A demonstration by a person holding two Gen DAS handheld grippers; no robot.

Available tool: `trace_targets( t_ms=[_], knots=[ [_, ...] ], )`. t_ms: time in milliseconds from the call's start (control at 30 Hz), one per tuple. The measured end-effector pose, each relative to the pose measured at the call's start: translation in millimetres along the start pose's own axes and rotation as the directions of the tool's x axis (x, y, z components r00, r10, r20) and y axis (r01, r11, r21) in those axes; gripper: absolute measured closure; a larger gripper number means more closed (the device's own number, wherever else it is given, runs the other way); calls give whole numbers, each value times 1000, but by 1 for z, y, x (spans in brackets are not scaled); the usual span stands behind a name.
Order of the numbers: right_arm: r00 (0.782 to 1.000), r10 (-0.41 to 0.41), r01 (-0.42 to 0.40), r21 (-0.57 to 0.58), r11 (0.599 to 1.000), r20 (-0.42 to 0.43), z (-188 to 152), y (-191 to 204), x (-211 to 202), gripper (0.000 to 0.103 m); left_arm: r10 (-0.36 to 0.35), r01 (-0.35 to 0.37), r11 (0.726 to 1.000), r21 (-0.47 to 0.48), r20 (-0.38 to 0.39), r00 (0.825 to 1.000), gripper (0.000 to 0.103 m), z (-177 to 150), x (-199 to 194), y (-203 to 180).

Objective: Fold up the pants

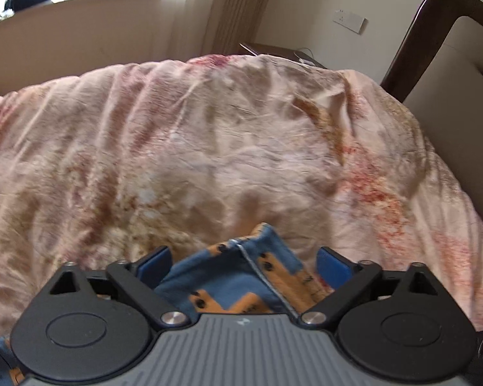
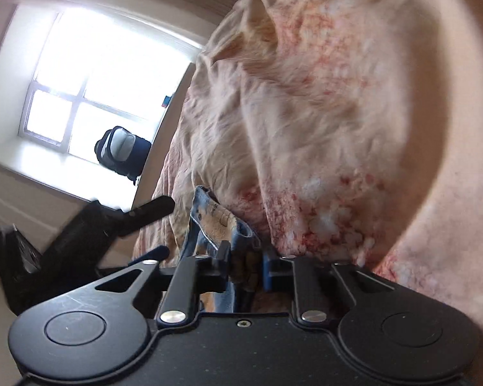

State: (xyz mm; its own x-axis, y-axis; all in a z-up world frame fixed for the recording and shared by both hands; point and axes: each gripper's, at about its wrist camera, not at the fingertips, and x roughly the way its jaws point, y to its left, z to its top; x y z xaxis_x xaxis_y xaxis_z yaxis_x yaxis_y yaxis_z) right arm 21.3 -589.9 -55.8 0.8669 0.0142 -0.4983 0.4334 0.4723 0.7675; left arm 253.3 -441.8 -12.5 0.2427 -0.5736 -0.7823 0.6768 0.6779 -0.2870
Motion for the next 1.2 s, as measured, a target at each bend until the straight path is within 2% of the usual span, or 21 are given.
trace_targets(
  t_ms=[67,133,167,233,300,367,433,500,567,667,733,800,867,1000,1067,1200],
  knots=[
    [999,-23,30,-209,978,32,-10,24,-3,86,-24,23,999,-36,-18,1000,10,3,-5,2],
    [996,-51,78,-431,899,72,-29,47,-6,86,-44,42,996,-73,-32,999,12,4,-10,5],
    [994,-61,103,-541,834,96,-39,60,-7,86,-52,48,995,-91,-42,998,13,6,-12,6],
    [987,-77,158,-731,664,143,-63,83,-6,86,-65,58,992,-114,-63,996,14,6,-15,8],
    [982,-71,188,-847,498,177,-85,98,-5,86,-56,45,992,-116,-89,994,17,4,-17,9],
    [979,-64,205,-908,365,195,-103,106,-2,86,-32,19,994,-105,-122,992,20,2,-14,9],
    [976,-62,218,-943,253,209,-120,109,0,86,2,-16,995,-96,-149,989,24,-2,-9,9],
    [976,-63,217,-958,188,209,-131,112,3,86,42,-60,993,-99,-171,984,35,-7,-6,12],
    [976,-66,215,-962,170,207,-134,112,5,86,61,-83,990,-117,-184,981,42,-10,-5,16],
    [975,-72,219,-963,157,210,-132,112,7,86,42,-71,983,-169,-171,984,46,-13,-10,24],
    [975,-72,221,-965,143,212,-132,112,9,86,35,-66,981,-183,-166,986,52,-14,-13,26],
    [974,-71,222,-967,129,214,-133,113,9,86,37,-69,978,-194,-165,986,72,-15,-17,28],
    [975,-66,219,-968,122,212,-140,117,-1,86,29,-62,976,-207,-155,987,82,-16,-23,28],
    [974,-49,227,-970,91,223,-148,123,-9,87,26,-51,974,-220,-118,993,84,-18,-44,31],
    [975,-36,223,-971,83,220,-151,127,-14,87,25,-47,975,-219,-100,995,89,-20,-55,34],
    [983,-4,184,-981,66,184,-161,139,-24,88,23,-37,974,-224,-66,998,91,-32,-83,46]
  ],
)
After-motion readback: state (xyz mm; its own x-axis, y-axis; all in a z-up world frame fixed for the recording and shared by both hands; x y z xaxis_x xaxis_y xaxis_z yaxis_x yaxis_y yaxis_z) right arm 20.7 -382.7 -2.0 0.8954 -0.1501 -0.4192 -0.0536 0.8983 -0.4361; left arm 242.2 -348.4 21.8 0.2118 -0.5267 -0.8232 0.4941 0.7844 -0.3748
